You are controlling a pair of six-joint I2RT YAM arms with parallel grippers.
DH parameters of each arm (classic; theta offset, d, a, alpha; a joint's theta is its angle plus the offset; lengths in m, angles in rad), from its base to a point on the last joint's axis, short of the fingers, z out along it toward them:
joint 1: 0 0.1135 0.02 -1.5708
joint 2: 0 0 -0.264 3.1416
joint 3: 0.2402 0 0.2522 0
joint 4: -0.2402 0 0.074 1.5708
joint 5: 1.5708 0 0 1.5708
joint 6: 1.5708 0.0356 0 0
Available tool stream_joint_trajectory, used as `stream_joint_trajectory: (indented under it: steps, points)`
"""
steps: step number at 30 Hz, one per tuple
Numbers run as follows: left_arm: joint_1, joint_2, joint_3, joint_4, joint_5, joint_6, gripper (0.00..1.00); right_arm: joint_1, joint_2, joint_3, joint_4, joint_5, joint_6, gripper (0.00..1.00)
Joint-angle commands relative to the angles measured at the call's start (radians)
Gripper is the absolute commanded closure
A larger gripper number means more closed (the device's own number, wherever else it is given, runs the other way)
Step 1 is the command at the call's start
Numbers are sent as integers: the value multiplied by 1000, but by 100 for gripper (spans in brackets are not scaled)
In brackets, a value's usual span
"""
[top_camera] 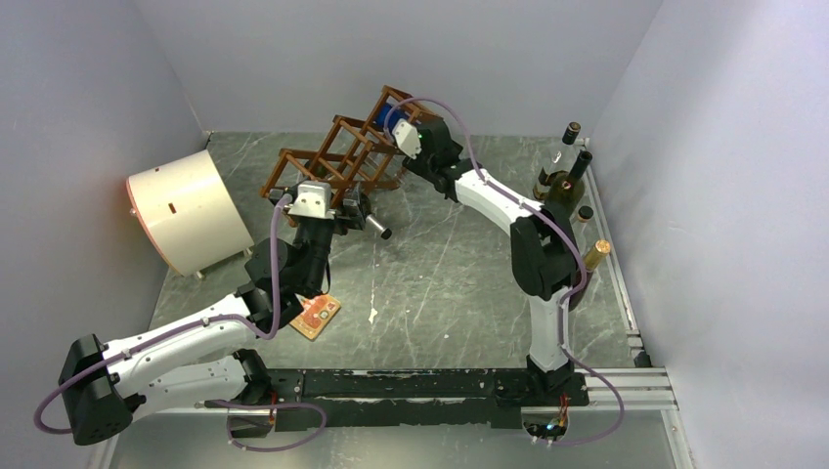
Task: Take the wine bottle off the wine rack
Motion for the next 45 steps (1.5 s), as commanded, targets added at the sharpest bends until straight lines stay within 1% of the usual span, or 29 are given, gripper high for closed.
stream_joint_trajectory:
  steps: [1, 5, 7, 10, 15, 17, 20, 24, 34, 38, 45]
  points:
    - [7, 0, 36, -1, 26, -22, 3, 21, -102, -12, 19, -30, 33, 100]
    - [7, -1, 36, -4, 26, -27, 3, 20, -152, -53, -2, -15, 84, 100]
    - [7, -1, 36, -7, 28, -30, 3, 21, -193, -100, 19, -2, 102, 100]
    - [7, 1, 38, -12, 32, -38, 3, 20, -257, -195, 85, -30, 116, 100]
    - [7, 5, 44, -29, 42, -58, 4, 19, -247, -199, 85, -61, 155, 100]
    - [7, 6, 45, -32, 41, -56, 4, 19, -239, -205, 107, -81, 164, 100]
    - [8, 6, 43, -22, 31, -45, 3, 19, -227, -193, 97, -89, 191, 100]
    - [7, 3, 41, -18, 30, -42, 3, 19, -252, -236, 120, -84, 222, 100]
    - [7, 7, 46, -29, 38, -52, 4, 31, -425, -427, 187, -61, 300, 100]
    - [7, 8, 47, -32, 40, -51, 4, 41, -497, -502, 232, -80, 310, 100]
    - [9, 11, 47, -32, 40, -53, 4, 57, -560, -554, 230, -74, 360, 100]
